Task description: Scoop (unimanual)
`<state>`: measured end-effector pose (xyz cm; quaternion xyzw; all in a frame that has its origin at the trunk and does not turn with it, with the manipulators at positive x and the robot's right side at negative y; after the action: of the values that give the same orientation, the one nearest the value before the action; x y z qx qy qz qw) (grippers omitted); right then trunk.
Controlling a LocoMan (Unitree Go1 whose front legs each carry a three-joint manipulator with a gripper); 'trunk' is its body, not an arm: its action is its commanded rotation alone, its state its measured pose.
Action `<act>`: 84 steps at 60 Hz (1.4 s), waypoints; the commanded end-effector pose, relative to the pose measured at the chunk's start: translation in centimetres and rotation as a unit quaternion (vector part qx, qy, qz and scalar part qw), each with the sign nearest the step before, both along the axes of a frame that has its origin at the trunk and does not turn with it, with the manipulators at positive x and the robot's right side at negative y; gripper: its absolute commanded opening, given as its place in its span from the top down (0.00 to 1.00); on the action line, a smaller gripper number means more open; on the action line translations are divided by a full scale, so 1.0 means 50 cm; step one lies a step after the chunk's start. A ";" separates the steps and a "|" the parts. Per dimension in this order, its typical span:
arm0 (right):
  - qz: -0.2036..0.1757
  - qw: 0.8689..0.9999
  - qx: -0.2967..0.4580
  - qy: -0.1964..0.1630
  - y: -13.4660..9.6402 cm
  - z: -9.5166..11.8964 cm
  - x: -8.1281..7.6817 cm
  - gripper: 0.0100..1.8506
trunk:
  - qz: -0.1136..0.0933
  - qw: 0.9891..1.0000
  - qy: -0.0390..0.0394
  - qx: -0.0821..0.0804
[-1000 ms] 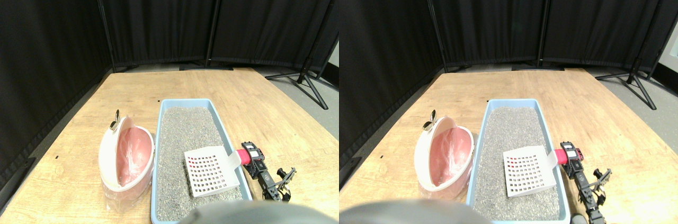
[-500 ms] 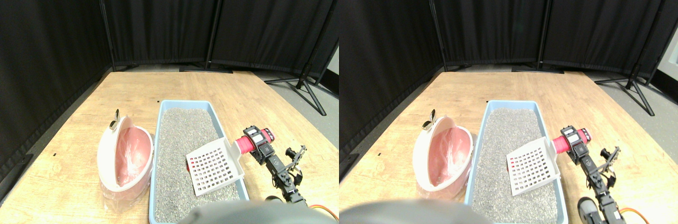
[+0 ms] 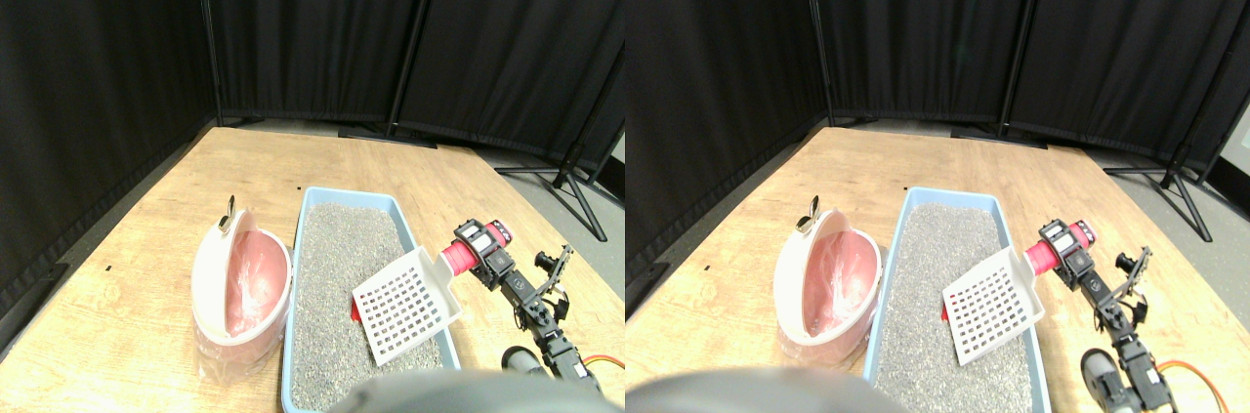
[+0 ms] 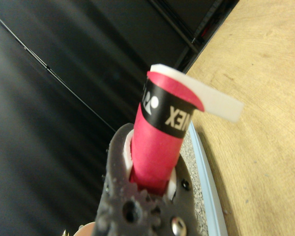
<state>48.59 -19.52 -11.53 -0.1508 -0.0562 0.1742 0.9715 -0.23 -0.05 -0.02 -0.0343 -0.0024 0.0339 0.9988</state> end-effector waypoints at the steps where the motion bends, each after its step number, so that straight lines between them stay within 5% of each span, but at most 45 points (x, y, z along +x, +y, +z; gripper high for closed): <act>1: -0.009 0.999 -0.013 -0.035 0.001 0.029 0.006 0.98 | 0.011 1.000 0.007 -0.006; 27: -0.044 0.999 -0.022 -0.023 -0.001 0.047 0.045 0.98 | 0.035 0.999 0.004 -0.021; 57: 0.005 0.992 -0.122 -0.016 0.009 0.077 0.063 0.98 | 0.034 0.999 0.011 -0.026; 84: -0.042 0.985 -0.164 0.018 0.017 0.074 0.067 0.98 | 0.036 0.999 0.013 -0.029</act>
<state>51.61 -19.02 -8.64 -0.3054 0.0230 0.1545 0.9393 -0.30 -0.15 -0.22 -0.0554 0.0006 0.0613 0.9966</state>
